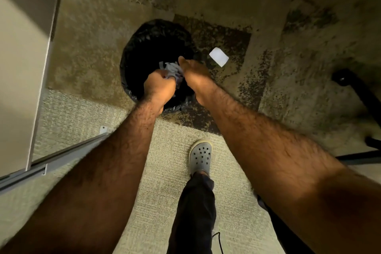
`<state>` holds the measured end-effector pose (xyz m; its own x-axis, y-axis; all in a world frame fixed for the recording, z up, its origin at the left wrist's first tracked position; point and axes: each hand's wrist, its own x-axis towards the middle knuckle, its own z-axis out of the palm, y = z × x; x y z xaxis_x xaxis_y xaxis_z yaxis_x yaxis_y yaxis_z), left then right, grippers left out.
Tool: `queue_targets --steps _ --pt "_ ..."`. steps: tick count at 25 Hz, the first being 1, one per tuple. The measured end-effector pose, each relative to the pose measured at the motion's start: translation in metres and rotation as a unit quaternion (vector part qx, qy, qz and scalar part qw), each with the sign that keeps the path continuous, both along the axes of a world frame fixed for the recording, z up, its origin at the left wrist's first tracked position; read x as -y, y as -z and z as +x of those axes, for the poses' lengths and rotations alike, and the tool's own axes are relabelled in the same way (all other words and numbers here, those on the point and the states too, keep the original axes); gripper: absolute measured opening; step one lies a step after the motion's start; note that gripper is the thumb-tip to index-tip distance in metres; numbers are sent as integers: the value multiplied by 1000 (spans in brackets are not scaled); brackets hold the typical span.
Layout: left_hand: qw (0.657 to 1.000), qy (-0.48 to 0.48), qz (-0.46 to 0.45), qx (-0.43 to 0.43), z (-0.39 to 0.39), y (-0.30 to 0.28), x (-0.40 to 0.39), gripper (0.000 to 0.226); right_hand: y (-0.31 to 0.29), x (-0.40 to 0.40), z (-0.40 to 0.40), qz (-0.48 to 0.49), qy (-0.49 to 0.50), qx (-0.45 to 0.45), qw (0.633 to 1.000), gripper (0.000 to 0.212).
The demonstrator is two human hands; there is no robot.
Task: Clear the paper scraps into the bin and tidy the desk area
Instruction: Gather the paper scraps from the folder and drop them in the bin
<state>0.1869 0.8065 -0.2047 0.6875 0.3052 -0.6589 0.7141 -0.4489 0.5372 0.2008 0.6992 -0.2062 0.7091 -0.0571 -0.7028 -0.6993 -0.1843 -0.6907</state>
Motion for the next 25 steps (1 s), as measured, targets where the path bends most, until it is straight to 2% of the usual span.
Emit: queue_targets --steps 3,6,11,15,19,25 --pt "998 56 25 35 -3 -32 30 26 -39 36 -15 -78 -33 54 995 44" --pt "985 131 64 95 -15 -77 78 24 -79 93 -41 -113 41 72 990 34" --pt "966 221 10 134 -46 -138 180 15 -137 198 -92 -174 117 94 973 34" --pt "936 304 -42 173 -70 -186 282 13 -184 285 -137 -208 239 143 938 26" --pt "887 411 -69 198 -95 -230 374 14 -233 362 -177 -246 319 183 897 26" --pt "778 577 -100 229 -148 -262 507 24 -262 484 -256 -306 436 162 830 21"
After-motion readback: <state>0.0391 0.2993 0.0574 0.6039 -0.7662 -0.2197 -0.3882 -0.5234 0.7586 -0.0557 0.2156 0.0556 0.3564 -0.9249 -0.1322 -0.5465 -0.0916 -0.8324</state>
